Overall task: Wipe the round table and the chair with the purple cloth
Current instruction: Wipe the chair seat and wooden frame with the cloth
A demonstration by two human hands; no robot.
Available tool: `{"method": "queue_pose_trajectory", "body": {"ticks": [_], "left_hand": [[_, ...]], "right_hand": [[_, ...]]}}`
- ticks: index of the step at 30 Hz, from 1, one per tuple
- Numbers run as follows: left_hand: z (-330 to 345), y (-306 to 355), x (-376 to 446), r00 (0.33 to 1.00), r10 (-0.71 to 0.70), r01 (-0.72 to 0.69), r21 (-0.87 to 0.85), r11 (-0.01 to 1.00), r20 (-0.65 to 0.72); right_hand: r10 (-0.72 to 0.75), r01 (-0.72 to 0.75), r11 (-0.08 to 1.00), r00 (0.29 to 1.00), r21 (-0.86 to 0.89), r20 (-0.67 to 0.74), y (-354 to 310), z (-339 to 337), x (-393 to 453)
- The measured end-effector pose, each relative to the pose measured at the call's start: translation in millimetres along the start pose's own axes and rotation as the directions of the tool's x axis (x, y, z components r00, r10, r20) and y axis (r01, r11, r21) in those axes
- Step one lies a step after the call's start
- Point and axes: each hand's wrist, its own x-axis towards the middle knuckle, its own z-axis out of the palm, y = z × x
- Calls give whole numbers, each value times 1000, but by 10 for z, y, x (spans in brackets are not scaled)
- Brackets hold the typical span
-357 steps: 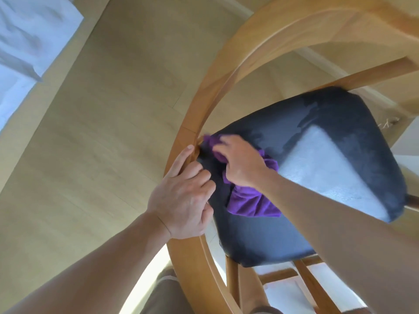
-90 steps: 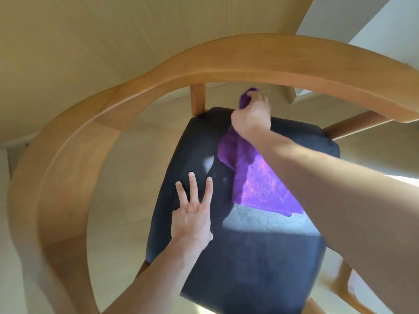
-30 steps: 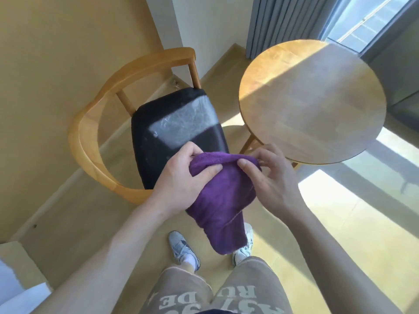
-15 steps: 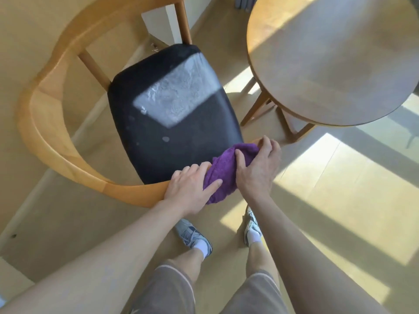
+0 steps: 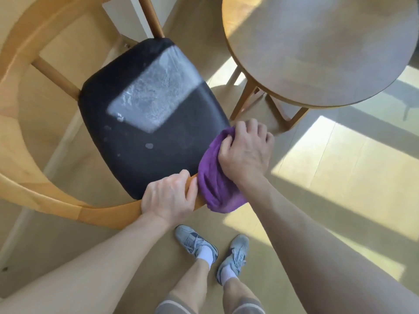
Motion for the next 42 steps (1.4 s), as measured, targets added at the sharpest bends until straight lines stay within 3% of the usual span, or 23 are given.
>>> {"method": "queue_pose_trajectory", "body": {"ticks": [3, 6, 9, 11, 13, 14, 15, 17, 19, 21, 22, 28, 31, 34, 39, 42], "left_hand": [[8, -8, 7, 1000, -9, 9, -8, 1000, -21], [3, 2, -5, 997, -11, 10, -16, 1000, -70], [24, -12, -5, 995, -21, 18, -36, 999, -95], [53, -18, 1, 995, -34, 31, -28, 999, -96], [56, -24, 5, 995, -43, 41, -16, 999, -92], [55, -28, 1, 995, -45, 43, -19, 999, -90], [51, -28, -1, 995, -46, 44, -24, 999, -90], [44, -21, -13, 993, -62, 59, -35, 998, -97], [48, -21, -12, 991, -81, 77, -46, 996, -105], [53, -32, -9, 990, -94, 88, -57, 994, -102], [57, -38, -8, 991, -93, 86, -66, 994, -99], [62, -51, 6, 990, -97, 87, -99, 991, -101], [74, -54, 8, 990, -95, 83, -105, 991, -108], [93, -63, -6, 986, -99, 85, -113, 990, -130], [106, -53, -5, 981, -106, 92, -91, 992, -165], [111, -62, 0, 983, -99, 86, -84, 993, -154]], "right_hand": [[-286, 291, 956, 953, -42, 101, 51, -32, 4], [-288, 299, 954, 936, -25, 202, 178, -84, 210], [-31, 9, 994, 981, 113, 192, 265, -63, 394], [184, -234, 949, 956, 213, 228, 277, -25, 463], [415, -526, 763, 844, 376, 339, 277, -46, 525], [483, -613, 660, 789, 434, 380, 269, -66, 531], [508, -632, 625, 775, 459, 375, 239, -86, 512], [386, -425, 851, 904, 308, 181, 167, -90, 354], [37, -49, 991, 995, 123, 93, 79, -96, 55], [-240, 238, 971, 959, 28, 154, 80, -116, -203], [-300, 306, 952, 935, 0, 187, 125, -126, -247], [-297, 351, 930, 896, -114, 331, -1, -114, 271], [-137, 191, 976, 915, -107, 379, -145, -56, 534], [-50, 79, 994, 940, -70, 338, -203, -27, 639], [-330, 351, 926, 932, -140, 152, -72, -102, 394], [-426, 461, 885, 857, -61, 289, 190, -197, 17]]}}
